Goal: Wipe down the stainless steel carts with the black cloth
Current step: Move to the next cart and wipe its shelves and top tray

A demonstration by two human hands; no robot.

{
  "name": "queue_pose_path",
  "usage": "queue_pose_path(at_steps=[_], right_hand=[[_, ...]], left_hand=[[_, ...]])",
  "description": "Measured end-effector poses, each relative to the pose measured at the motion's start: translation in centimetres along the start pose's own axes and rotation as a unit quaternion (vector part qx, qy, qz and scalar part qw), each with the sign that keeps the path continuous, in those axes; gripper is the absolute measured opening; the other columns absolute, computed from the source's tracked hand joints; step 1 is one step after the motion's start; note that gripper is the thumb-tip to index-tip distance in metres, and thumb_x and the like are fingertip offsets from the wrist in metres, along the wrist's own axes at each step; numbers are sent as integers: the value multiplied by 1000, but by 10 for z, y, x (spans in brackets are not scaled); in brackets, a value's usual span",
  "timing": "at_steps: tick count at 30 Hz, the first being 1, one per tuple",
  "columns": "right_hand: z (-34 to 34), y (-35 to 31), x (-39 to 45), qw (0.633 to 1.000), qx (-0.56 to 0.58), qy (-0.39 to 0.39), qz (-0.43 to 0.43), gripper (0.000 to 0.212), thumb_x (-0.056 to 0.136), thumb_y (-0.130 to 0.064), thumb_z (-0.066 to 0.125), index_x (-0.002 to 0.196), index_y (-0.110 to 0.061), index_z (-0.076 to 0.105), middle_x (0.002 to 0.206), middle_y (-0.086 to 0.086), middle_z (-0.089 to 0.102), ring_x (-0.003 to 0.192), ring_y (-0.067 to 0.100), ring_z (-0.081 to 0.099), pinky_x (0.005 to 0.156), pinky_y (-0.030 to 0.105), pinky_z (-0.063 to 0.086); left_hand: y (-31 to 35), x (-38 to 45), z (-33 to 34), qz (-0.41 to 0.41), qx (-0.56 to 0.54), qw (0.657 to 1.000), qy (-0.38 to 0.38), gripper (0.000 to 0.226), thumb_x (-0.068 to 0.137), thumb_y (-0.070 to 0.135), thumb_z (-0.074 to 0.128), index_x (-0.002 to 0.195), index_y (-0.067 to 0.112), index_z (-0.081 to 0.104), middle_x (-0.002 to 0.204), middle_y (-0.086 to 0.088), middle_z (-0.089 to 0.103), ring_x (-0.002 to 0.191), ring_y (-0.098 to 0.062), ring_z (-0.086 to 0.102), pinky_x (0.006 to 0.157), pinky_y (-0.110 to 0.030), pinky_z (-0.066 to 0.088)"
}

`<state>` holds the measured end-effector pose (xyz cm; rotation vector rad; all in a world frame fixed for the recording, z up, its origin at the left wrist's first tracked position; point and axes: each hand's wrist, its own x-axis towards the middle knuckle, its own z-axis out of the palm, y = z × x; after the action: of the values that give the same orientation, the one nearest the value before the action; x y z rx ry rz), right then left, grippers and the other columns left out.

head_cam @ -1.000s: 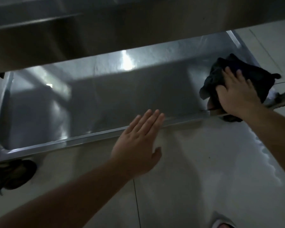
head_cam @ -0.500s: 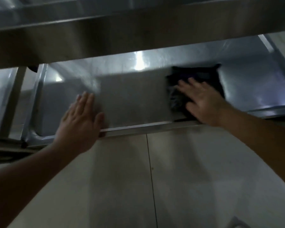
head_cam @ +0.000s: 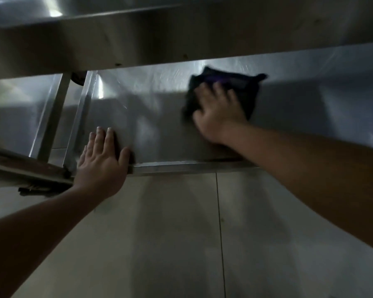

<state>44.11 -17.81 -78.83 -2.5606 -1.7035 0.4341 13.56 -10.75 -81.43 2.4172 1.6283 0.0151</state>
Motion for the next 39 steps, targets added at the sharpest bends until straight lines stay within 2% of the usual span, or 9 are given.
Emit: queue_pose_path(at_steps=[3, 7, 12, 16, 19, 23, 27, 33, 39], right_hand=[[15, -19, -37, 980, -6, -70, -186, 73, 97, -52, 21, 166, -36, 6, 172, -17, -4, 158, 11, -12, 127, 42, -9], [5, 57, -79, 968, -32, -72, -236, 74, 91, -52, 18, 164, -43, 11, 168, -25, -1, 156, 1, -11, 127, 33, -8], [-22, 156, -103, 999, 25, -2, -22, 74, 87, -49, 30, 159, -30, 23, 168, -7, 21, 159, 26, 17, 127, 48, 13], [-22, 144, -46, 983, 30, 46, 174, 72, 100, -48, 24, 166, -22, 13, 174, -2, 10, 160, 25, 6, 129, 49, 7], [-18, 96, 15, 976, 28, 36, 215, 70, 102, -48, 17, 166, -24, 4, 174, -5, -2, 160, 26, -4, 128, 52, 2], [-4, -2, 61, 986, 20, 30, 160, 71, 101, -51, 18, 166, -27, 7, 174, -7, -2, 160, 26, -5, 127, 53, -1], [13, -90, 49, 1000, 0, 2, -10, 72, 99, -52, 20, 166, -28, 9, 174, -9, 0, 160, 23, -4, 128, 49, -2], [23, -45, -27, 957, -21, -84, -275, 74, 92, -56, 18, 164, -42, 7, 170, -24, -3, 156, 2, -14, 126, 34, -12], [6, 61, -54, 990, -11, -12, -138, 72, 90, -54, 27, 161, -43, 18, 170, -18, 13, 160, 11, 5, 128, 39, 3]], left_hand=[[-3, 2, 0, -1, -4, 1000, -15, 81, 104, 70, 21, 171, 28, 4, 179, 4, -6, 162, -11, -11, 131, -39, -2], [-7, 3, 1, -1, -15, 1000, -27, 77, 107, 66, 26, 171, 30, 1, 178, 7, -10, 161, -9, -14, 130, -39, -3], [-4, 1, 3, 7, -18, 1000, -1, 85, 99, 72, 13, 171, 27, 4, 178, 3, -7, 162, -10, -12, 130, -35, -3], [0, -2, 6, 10, -6, 1000, 23, 85, 101, 71, 12, 171, 23, 7, 179, -2, -3, 163, -15, -8, 131, -37, -1], [0, -2, 7, 15, 4, 999, 29, 84, 103, 71, 11, 171, 21, 5, 178, -4, -3, 163, -16, -8, 130, -39, 0], [1, -3, 9, 13, 9, 999, 33, 82, 105, 70, 8, 170, 21, 3, 178, -3, -3, 163, -16, -9, 130, -39, 0], [-3, -1, 8, 12, -19, 1000, 21, 81, 104, 69, 3, 170, 22, 4, 178, 0, -5, 162, -13, -12, 130, -36, -3], [-2, 0, 5, -7, -43, 999, 8, 84, 102, 68, 1, 171, 21, 5, 178, 4, -6, 161, -9, -13, 129, -32, -6], [2, -2, 3, -10, -31, 999, 8, 83, 103, 67, 4, 171, 19, 3, 178, 2, -8, 161, -10, -14, 129, -32, -7]])
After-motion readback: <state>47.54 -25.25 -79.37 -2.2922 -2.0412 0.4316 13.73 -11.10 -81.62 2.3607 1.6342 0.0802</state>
